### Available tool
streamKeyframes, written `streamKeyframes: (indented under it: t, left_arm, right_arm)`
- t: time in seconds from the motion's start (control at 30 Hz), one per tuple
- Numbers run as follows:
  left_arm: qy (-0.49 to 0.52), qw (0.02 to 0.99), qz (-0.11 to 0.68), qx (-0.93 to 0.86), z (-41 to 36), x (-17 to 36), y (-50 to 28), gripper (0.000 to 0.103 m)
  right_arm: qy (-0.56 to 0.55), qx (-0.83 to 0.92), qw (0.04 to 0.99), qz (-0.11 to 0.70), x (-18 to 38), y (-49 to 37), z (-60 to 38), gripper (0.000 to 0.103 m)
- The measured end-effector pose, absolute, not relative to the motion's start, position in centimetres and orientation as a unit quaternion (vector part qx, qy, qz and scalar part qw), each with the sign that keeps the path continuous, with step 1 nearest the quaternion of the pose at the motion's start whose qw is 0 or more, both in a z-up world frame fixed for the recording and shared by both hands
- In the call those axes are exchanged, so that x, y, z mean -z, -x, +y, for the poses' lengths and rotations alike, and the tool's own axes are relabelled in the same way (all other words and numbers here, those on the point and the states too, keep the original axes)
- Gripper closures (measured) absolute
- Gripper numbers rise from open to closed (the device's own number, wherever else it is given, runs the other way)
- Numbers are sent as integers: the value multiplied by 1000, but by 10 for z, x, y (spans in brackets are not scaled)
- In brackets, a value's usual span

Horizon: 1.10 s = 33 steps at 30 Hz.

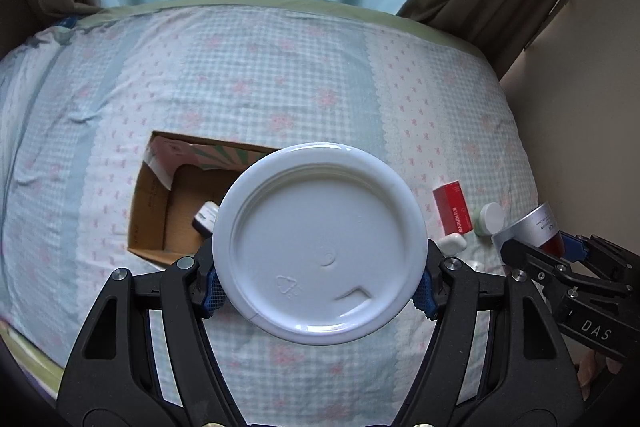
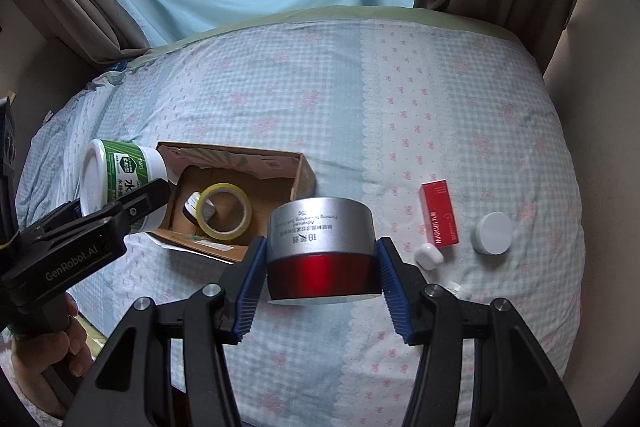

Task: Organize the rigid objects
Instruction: 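Carry the white lid and silver-red jar into the box and release both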

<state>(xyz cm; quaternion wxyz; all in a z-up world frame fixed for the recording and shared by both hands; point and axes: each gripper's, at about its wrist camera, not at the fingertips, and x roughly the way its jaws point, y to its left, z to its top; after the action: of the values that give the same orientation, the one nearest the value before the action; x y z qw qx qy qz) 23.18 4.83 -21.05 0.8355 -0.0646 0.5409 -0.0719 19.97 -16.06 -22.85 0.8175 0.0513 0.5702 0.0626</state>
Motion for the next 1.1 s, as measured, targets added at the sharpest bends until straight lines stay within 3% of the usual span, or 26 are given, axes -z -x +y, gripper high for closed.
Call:
streamKeyframes:
  t: [0.33,0.57,1.1]
  left_arm:
    - [23,810,576,109,141,253,-282,35]
    - [21,783,613,99,182,310,-304,35]
    - [-20,749,655,92,169,397,-348,35]
  right_arm:
    - [-139,-4,795,591,267,-230,-87,53]
    - [-139,-13,771,621,313,-255,-50,53]
    - [-110,-12,724,681,420,-287,-52,53]
